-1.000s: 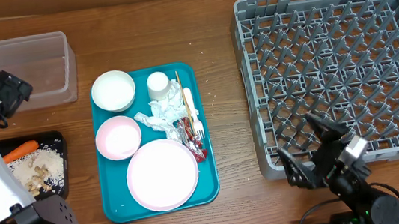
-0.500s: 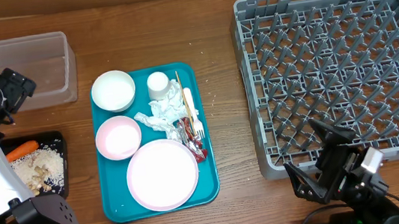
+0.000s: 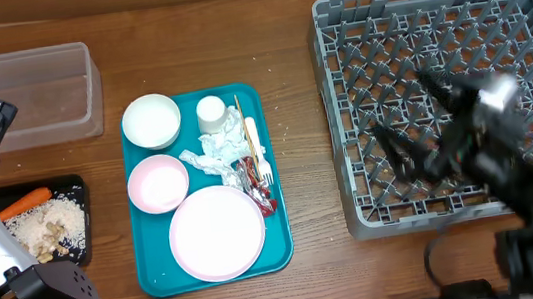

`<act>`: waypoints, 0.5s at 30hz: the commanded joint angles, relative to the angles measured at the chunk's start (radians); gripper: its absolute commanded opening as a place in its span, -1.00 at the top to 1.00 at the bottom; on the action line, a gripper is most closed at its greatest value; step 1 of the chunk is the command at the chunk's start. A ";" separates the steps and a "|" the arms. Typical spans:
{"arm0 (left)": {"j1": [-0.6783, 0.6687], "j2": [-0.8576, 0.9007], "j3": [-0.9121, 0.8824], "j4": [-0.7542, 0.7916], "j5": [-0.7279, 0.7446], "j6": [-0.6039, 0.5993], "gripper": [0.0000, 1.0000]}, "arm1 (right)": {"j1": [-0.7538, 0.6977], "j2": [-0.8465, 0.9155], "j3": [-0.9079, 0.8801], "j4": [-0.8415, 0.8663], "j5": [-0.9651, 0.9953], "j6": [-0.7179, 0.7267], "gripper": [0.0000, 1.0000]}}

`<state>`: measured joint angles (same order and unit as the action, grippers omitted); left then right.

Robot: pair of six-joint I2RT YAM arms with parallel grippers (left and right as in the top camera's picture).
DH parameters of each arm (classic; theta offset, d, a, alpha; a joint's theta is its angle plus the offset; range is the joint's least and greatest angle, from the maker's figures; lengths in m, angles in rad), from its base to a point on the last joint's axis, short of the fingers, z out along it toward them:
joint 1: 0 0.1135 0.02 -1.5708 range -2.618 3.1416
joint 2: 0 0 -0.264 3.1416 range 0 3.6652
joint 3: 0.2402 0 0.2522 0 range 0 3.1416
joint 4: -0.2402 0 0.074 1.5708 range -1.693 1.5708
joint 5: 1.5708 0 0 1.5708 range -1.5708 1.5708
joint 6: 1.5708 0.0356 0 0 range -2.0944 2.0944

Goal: Sort waste into correct bins and load items into the dishwasher rack

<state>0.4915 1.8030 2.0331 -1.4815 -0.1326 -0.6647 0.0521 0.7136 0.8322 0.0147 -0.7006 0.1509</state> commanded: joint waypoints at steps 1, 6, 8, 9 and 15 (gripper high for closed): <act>-0.001 0.009 -0.003 -0.003 -0.063 -0.011 -1.00 | 0.055 0.172 0.191 -0.074 -0.037 -0.031 -1.00; 0.005 0.009 -0.003 -0.004 -0.087 -0.012 -1.00 | 0.215 0.382 0.372 -0.289 0.045 -0.181 -1.00; 0.005 0.009 -0.003 -0.006 -0.084 -0.012 -1.00 | 0.335 0.465 0.440 -0.422 0.226 -0.256 -1.00; 0.005 0.009 -0.003 -0.009 -0.084 -0.012 -1.00 | 0.387 0.496 0.462 -0.465 0.310 -0.285 -1.00; 0.005 0.009 -0.005 -0.031 -0.084 -0.012 -1.00 | 0.623 0.672 0.501 -0.569 0.661 -0.309 -1.00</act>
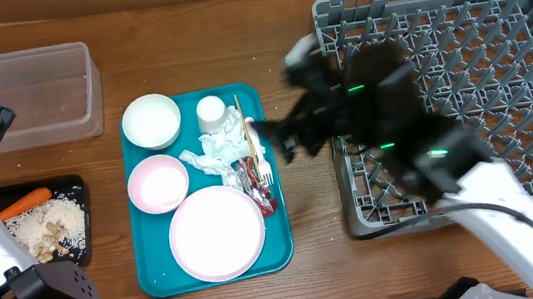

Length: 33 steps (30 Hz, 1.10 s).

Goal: Sort waste into correct bins and load items into the dishwasher rack

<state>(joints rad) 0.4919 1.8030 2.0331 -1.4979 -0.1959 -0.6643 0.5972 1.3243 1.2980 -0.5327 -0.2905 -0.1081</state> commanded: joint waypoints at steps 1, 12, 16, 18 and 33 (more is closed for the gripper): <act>0.005 0.009 -0.005 -0.019 -0.021 -0.012 -0.99 | 0.097 0.085 0.035 -0.031 0.256 -0.050 -1.00; 0.005 0.009 -0.082 -0.031 -0.020 -0.013 -1.00 | 0.182 0.266 0.035 -0.076 0.245 0.002 -1.00; 0.005 0.009 -0.134 -0.031 -0.013 -0.013 -1.00 | 0.182 0.266 0.035 -0.065 0.244 0.007 -1.00; 0.005 0.009 -0.147 -0.031 -0.013 -0.013 -1.00 | 0.182 0.266 0.035 -0.055 0.245 0.007 -1.00; 0.005 0.009 -0.147 -0.008 0.174 -0.013 -0.99 | 0.182 0.266 0.035 -0.079 -0.042 0.007 -1.00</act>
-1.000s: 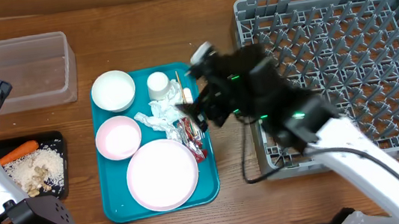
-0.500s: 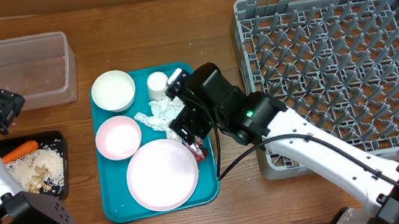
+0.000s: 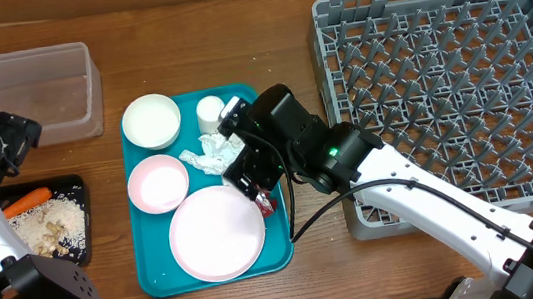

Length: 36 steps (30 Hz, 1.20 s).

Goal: Sort waste into correct bins and load items into the dishwasher rack

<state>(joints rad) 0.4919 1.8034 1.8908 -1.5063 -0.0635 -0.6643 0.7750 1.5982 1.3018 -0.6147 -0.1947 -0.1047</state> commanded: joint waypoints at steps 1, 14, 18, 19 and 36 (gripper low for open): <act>0.005 0.009 -0.005 0.000 0.042 -0.013 -1.00 | 0.004 -0.008 0.031 0.003 -0.167 0.004 -1.00; 0.005 0.009 -0.005 0.001 0.064 -0.013 -1.00 | 0.004 0.013 0.027 -0.130 -0.259 0.105 -0.72; 0.005 0.009 -0.005 0.001 0.061 -0.013 -1.00 | 0.005 0.069 0.027 -0.208 -0.252 0.272 -0.44; 0.005 0.009 -0.005 0.001 0.061 -0.013 -1.00 | 0.005 0.076 0.027 -0.214 -0.249 0.301 -0.40; 0.005 0.009 -0.005 0.001 0.061 -0.013 -0.99 | 0.140 0.196 0.027 -0.365 0.055 0.803 -0.44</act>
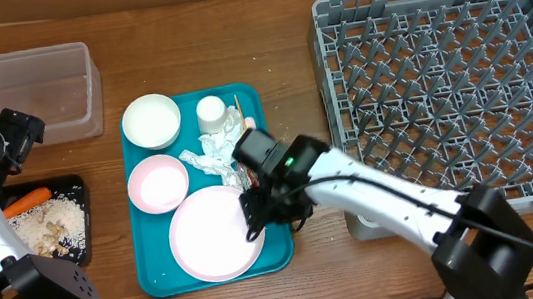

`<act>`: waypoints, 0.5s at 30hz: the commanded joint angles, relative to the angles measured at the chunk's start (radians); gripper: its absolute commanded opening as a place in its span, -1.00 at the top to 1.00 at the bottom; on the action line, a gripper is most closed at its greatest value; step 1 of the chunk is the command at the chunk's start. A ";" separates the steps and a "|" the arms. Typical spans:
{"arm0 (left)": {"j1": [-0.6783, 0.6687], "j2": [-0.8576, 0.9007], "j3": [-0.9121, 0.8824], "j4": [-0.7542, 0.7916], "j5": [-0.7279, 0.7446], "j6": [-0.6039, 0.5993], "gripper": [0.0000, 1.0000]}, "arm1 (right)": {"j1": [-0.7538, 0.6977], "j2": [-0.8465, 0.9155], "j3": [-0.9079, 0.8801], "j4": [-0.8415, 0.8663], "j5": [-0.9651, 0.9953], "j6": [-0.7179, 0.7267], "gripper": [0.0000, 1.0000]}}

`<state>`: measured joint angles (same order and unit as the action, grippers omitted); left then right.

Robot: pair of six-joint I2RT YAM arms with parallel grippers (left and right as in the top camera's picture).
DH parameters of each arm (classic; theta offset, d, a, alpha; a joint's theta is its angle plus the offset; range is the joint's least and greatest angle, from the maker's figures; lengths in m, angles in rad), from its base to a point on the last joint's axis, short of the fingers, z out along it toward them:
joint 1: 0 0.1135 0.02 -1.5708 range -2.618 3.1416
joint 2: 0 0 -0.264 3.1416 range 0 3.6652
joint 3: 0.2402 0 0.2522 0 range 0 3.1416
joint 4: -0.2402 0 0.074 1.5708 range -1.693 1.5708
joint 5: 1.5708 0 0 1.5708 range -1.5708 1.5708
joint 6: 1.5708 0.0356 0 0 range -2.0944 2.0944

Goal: Sort waste into correct bins and load items into the dishwasher rack
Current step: 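Reach the right gripper to the white plate's edge on the teal tray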

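Observation:
A teal tray [150,273] holds a white bowl [151,120], a pink bowl [158,183], a large pale plate [211,238], a white cup [210,110], crumpled tissue [211,153] and a thin chopstick [238,107]. My right gripper [270,220] is low over the tray's right side, at the plate's right edge. Its fingers look spread, and they hide the fork and the red wrapper. The grey dishwasher rack [451,88] stands at the right. My left gripper [15,133] hovers by the clear bin [33,90]; its jaws do not show.
A black tray [75,186] at the left edge holds a carrot [23,202] and rice [54,226]. My right arm stretches from the lower right across the table in front of the rack.
My right gripper has shifted down the tray, from over the tissue and fork to the plate's right edge, and now covers the wrapper. The left arm is unchanged.
My right gripper was over the rack, blurred. Then it was at the tray's right edge, later over the tissue and fork, and now lower by the plate. My left gripper edged slightly right beside the clear bin. Everything on the tray lies where it did.

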<state>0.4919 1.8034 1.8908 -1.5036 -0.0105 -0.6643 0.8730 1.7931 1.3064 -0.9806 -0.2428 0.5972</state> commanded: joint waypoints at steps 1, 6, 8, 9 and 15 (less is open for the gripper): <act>0.005 0.009 -0.005 -0.002 0.008 -0.013 -1.00 | 0.058 0.001 0.021 -0.005 0.149 0.140 -0.43; 0.005 0.009 -0.005 -0.002 0.008 -0.013 -1.00 | 0.081 0.001 -0.028 0.012 0.241 0.243 -0.28; 0.005 0.009 -0.005 -0.002 0.008 -0.013 -1.00 | 0.082 0.003 -0.063 0.062 0.241 0.245 -0.26; 0.005 0.009 -0.005 -0.002 0.008 -0.013 -1.00 | 0.082 0.003 -0.072 0.083 0.241 0.245 -0.25; 0.005 0.009 -0.005 -0.002 0.008 -0.013 -1.00 | 0.082 0.005 -0.090 0.154 0.213 0.245 -0.23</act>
<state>0.4919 1.8034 1.8908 -1.5032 -0.0101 -0.6643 0.9562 1.7950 1.2228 -0.8352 -0.0334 0.8268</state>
